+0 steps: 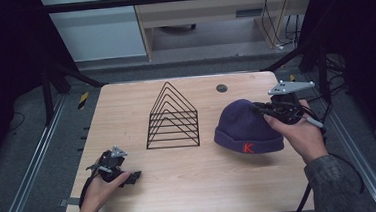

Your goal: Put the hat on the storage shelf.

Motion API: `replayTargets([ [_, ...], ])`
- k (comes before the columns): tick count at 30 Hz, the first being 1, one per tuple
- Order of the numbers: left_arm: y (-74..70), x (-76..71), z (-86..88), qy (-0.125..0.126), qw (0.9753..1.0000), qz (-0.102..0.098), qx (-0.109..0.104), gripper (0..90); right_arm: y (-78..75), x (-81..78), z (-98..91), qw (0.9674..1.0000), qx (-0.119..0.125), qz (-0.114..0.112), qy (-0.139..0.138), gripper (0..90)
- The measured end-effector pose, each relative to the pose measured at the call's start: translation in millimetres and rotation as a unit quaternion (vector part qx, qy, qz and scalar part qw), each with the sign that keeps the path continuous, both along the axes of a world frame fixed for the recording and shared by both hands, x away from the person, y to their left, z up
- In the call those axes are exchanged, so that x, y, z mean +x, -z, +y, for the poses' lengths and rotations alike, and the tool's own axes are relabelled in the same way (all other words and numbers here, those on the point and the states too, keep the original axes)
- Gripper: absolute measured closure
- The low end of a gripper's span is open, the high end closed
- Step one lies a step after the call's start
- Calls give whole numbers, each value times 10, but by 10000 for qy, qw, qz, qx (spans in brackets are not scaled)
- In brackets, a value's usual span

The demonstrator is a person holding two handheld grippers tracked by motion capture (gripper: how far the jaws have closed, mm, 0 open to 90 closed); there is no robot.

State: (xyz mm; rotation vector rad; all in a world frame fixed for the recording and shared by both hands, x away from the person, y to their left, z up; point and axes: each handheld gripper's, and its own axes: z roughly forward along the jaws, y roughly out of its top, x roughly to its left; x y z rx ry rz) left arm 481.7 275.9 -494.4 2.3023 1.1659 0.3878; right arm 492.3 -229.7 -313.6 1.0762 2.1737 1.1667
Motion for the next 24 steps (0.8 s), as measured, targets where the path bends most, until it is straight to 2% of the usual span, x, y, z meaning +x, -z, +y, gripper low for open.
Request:
replayTargets([
  [3,-33,-4,-3,45,10000,-47,-32,42,-52,6,15,10000,11,-45,-10,817],
  [4,-45,-10,-7,55,9998,-119,-119,28,-74,9,19,10000,24,-56,-14,817],
  [7,-94,-30,-11,95,9995,-196,-209,31,-145,24,33,9999,50,-99,-12,816],
  [10,-188,-64,-16,114,9982,-398,-428,39,-211,45,54,9999,86,-130,-22,816],
  [11,-245,-78,-37,123,9972,-484,-565,41,-229,52,60,9998,101,-143,-31,817],
  [13,-366,-97,-86,270,9956,-643,-624,42,-318,87,103,9997,135,-196,-59,817],
  [16,-565,-88,-154,365,9932,-857,-704,44,-382,115,135,9996,157,-238,-83,817],
  [21,-978,55,-205,469,9894,-1157,-746,53,-548,212,238,9993,151,-308,-122,816],
  [22,-1057,87,-205,477,9882,-1236,-766,57,-623,256,298,9991,160,-366,-122,816],
  [24,-1203,154,-206,490,9863,-1315,-873,57,-655,273,324,9990,179,-394,-138,817],
])
